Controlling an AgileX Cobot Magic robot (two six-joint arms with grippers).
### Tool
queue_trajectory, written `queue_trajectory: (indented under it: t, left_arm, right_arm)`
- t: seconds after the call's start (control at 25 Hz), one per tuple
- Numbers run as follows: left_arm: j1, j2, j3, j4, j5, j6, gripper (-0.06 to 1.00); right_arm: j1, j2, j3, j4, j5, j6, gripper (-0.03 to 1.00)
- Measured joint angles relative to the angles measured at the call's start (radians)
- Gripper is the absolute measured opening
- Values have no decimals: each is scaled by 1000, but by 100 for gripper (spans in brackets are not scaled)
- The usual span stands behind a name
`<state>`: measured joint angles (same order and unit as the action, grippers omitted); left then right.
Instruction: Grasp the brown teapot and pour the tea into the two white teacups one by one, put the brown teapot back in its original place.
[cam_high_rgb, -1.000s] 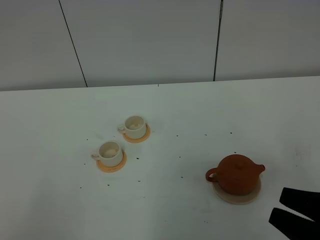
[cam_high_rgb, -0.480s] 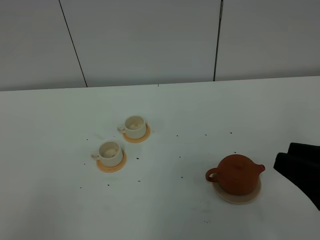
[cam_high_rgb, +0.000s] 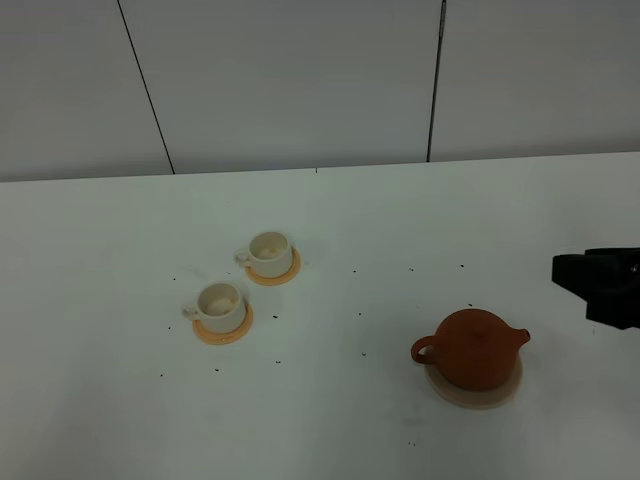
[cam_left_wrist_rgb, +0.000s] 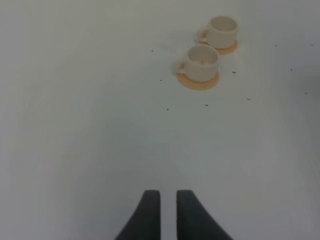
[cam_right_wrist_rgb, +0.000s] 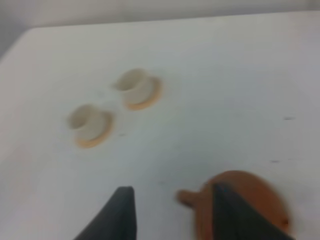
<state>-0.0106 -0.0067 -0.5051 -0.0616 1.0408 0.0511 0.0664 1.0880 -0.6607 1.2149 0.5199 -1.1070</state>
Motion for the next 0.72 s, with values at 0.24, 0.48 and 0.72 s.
queue_trajectory:
  t: [0.24,0.48,0.72]
  left_arm:
    - [0,0,0,0,0,0,15]
    - [0,0,0,0,0,0,15]
    - [0,0,0,0,0,0,15]
  right_arm:
    - [0,22,-70,-445,-30,374,33]
    - [0,22,-157,-823,119,662,33]
    - [35,39,-174,-860,171,772,33]
